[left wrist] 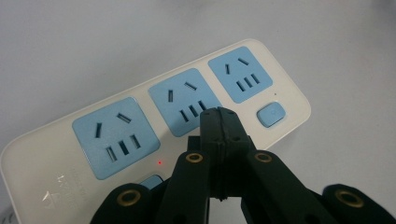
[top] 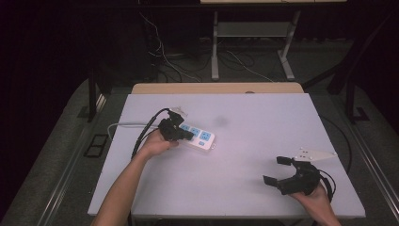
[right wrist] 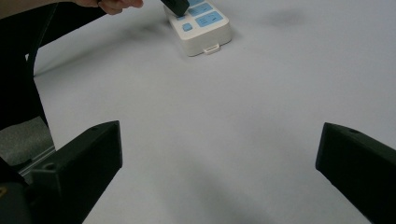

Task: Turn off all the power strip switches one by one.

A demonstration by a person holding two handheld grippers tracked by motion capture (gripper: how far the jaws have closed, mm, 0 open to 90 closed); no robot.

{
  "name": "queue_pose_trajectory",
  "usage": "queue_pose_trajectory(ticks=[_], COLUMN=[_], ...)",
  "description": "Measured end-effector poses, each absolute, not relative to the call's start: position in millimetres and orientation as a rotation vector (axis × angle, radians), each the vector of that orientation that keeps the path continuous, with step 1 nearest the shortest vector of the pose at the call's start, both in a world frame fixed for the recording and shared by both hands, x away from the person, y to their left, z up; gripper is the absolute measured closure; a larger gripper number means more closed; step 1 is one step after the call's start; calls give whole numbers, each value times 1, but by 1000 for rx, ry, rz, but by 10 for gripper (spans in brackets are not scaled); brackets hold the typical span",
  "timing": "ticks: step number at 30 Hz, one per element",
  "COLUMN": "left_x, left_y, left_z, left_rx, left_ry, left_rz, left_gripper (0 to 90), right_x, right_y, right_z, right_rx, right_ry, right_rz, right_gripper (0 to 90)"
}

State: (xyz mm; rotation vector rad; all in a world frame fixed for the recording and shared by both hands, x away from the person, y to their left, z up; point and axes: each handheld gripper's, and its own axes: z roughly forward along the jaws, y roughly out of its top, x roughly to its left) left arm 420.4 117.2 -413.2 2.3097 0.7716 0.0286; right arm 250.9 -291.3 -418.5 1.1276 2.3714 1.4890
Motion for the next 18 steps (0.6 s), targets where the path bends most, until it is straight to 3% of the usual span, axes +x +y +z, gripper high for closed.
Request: queue_pose_trajectory(ticks=[18], left_x=[420], left_y=[115], left_z=[-414], left_rx=[2321], left_ry=[788], left_rz=[43], left_gripper=[900], right_x=[252], right_y=[-294], right_z=[-418], right_rx=[1130], right_ry=[2364], right_rz=[1493], right_gripper=[4])
